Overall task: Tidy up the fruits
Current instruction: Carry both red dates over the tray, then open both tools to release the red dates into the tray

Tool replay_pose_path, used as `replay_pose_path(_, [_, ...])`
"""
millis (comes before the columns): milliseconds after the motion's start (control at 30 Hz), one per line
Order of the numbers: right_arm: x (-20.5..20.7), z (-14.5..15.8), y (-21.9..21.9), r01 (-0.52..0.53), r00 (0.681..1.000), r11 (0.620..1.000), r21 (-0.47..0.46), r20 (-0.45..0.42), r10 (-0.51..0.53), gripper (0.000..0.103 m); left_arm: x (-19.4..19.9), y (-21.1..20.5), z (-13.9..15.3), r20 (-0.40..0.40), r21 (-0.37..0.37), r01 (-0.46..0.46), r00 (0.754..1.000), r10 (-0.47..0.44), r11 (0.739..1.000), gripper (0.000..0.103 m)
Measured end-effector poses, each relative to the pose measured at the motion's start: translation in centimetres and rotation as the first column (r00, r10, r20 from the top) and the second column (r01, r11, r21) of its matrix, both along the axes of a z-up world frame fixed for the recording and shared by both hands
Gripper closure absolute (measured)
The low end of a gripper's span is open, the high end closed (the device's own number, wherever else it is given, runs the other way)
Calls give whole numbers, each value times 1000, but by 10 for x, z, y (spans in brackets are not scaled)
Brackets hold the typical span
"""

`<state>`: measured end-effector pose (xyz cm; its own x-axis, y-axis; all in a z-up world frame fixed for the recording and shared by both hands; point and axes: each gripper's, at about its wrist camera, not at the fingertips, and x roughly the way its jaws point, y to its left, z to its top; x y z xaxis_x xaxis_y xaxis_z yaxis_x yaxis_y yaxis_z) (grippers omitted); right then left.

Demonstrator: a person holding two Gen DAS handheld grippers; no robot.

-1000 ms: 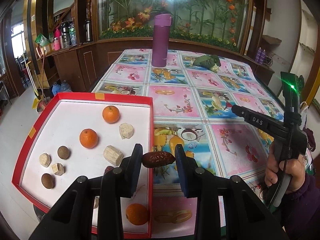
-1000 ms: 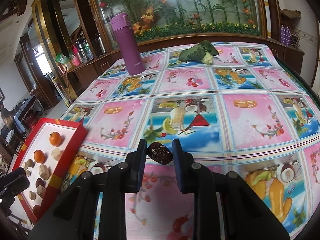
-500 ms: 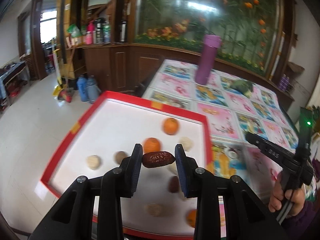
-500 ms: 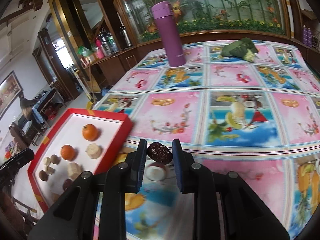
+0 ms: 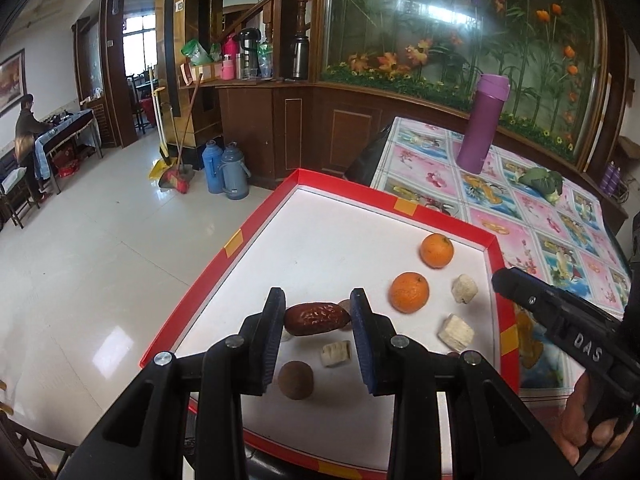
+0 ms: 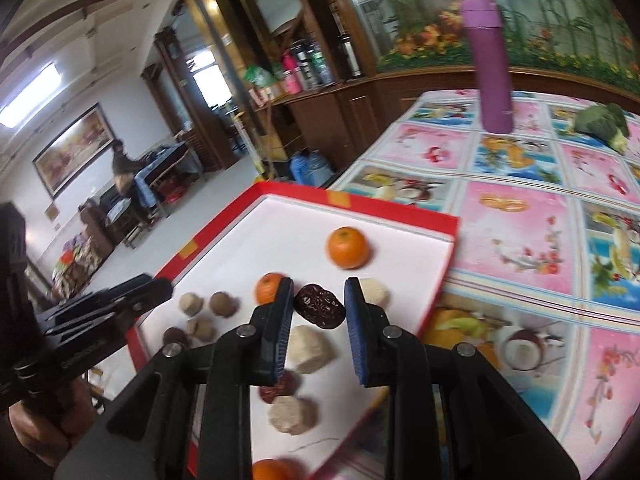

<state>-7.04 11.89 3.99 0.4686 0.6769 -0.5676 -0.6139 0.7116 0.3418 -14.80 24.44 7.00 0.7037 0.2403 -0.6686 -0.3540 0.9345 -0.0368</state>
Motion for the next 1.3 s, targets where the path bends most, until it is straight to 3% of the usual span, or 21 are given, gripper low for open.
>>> replay_pose_path(233, [-13,-6,21,-116,993,993,-37,4,116,75,5,3,-9,-38,20,-7,999,8,1000,70])
replay_pose_path(733, [-14,-19,37,-237,969,970,-60,-93,231,75,7,10,-18,-86,74,-43,995,49,996,70])
replay_pose_path(1300, [-11,-29,58,-264,959,956,-130,-143,246,74,6,15,-26,-121,92,-68,990,79,993,70])
